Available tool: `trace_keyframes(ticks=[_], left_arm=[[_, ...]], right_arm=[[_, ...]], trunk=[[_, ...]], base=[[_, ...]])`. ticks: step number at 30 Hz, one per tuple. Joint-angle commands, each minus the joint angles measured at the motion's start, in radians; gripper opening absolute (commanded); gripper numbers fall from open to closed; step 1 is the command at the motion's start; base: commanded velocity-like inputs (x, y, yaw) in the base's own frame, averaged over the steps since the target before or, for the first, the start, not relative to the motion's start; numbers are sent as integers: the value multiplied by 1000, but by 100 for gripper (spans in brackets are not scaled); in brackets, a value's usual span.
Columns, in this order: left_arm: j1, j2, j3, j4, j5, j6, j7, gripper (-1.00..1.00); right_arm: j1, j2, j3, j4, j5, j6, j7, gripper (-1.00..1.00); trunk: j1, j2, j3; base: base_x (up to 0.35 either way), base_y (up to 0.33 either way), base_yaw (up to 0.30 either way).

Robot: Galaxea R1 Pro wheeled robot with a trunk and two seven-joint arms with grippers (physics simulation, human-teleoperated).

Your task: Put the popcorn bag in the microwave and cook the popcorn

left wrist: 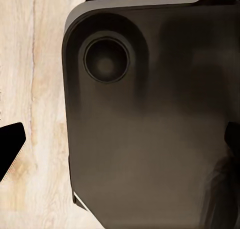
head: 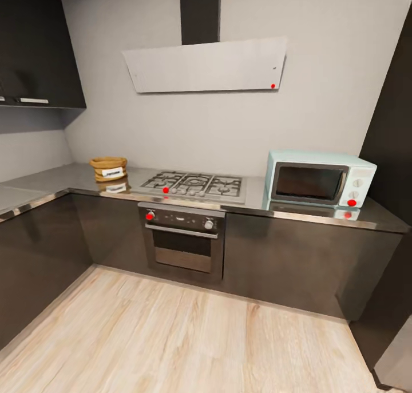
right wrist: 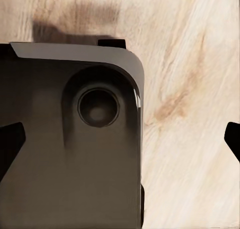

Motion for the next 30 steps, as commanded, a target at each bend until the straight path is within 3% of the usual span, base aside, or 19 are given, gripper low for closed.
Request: trace_keyframes(ticks=[1,30], left_arm=[[0,0,0,-1,1,0,1,100],[0,1,0,-1,1,2,-1,100]], right_arm=[[0,0,-1,0,0,-3,0,100],[0,0,-1,0,0,-3,-1,100]], trunk=[[0,0,-1],[0,0,-1]], base=[[0,0,-298],[0,0,-298]])
